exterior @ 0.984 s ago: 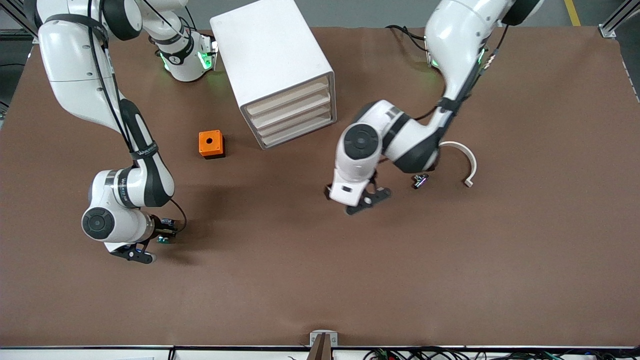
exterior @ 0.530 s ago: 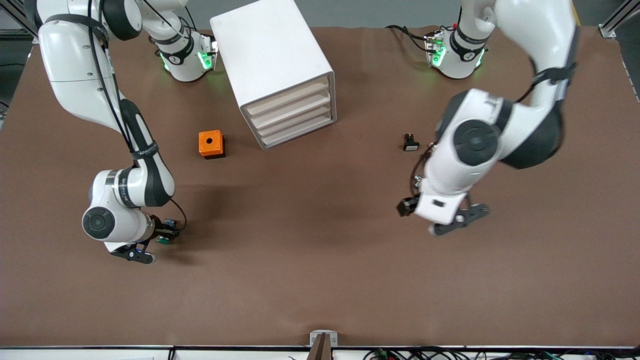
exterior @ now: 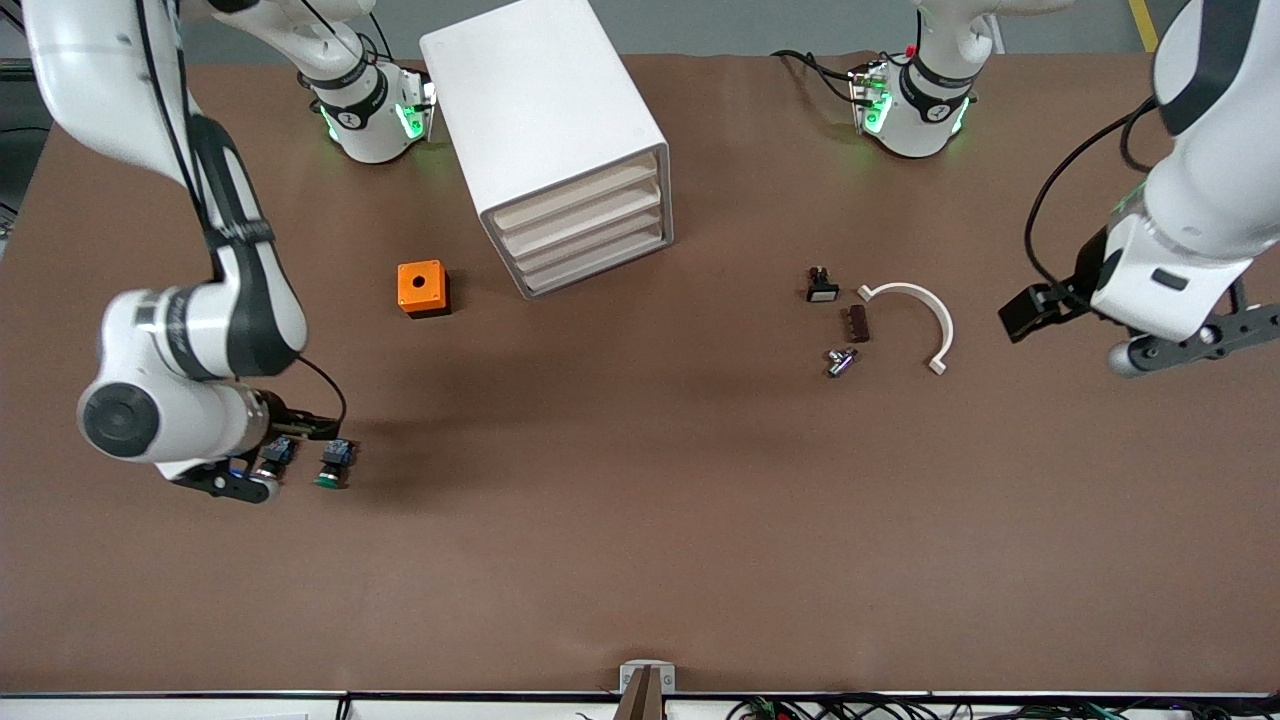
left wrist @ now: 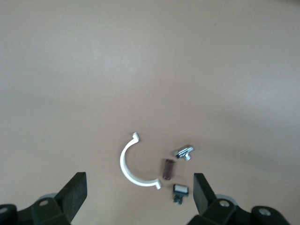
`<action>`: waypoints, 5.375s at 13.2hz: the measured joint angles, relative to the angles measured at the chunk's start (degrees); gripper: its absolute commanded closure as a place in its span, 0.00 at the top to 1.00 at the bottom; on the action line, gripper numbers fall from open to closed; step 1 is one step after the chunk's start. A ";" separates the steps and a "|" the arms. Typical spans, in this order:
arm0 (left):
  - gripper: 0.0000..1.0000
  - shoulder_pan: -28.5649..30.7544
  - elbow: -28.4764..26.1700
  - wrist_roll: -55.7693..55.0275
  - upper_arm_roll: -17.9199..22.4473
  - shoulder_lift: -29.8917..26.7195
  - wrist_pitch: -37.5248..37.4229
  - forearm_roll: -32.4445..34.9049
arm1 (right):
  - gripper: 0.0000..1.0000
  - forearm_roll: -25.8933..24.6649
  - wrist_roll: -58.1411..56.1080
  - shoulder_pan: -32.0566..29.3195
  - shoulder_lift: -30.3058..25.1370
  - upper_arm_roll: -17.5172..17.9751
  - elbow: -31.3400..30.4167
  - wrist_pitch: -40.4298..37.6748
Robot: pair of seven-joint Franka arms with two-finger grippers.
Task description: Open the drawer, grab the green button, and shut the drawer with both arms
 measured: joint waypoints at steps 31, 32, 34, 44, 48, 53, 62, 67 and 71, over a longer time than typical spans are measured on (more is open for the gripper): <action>1.00 1.31 -10.09 24.29 7.85 -9.99 -1.67 -6.02 | 1.00 1.34 -23.38 -3.94 -30.84 -0.17 -5.96 -11.94; 1.00 1.21 -10.24 24.29 7.85 -10.01 -1.67 -6.03 | 1.00 1.34 -23.38 -3.97 -31.41 -0.26 -5.94 -11.95; 1.00 1.14 -11.19 24.29 7.85 -10.32 -1.26 -6.05 | 1.00 1.36 -23.38 -4.00 -31.82 -0.34 -5.77 -11.91; 1.00 0.49 -18.81 24.29 7.85 -15.46 4.12 -6.10 | 1.00 1.67 -23.27 -4.00 -31.79 -0.33 -5.24 -11.55; 1.00 0.46 -20.89 24.29 7.79 -16.62 4.18 -6.10 | 1.00 1.72 -23.23 -4.00 -31.79 -0.33 -5.07 -11.46; 1.00 0.48 -21.19 24.29 7.79 -17.07 4.28 -6.10 | 1.00 1.82 -23.22 -4.00 -31.79 -0.34 -4.71 -11.46; 1.00 0.27 -18.00 24.29 7.73 -15.19 3.86 -6.10 | 1.00 1.83 -23.23 -4.00 -31.72 -0.35 -4.16 -11.48; 1.00 -0.16 -17.98 24.22 7.37 -14.94 3.72 -6.10 | 1.00 1.82 -23.23 -4.01 -31.72 -0.38 -3.79 -11.49; 1.00 -0.20 -17.98 21.85 7.24 -14.92 3.69 -6.10 | 1.00 1.81 -23.23 -4.01 -31.71 -0.38 -3.79 -11.51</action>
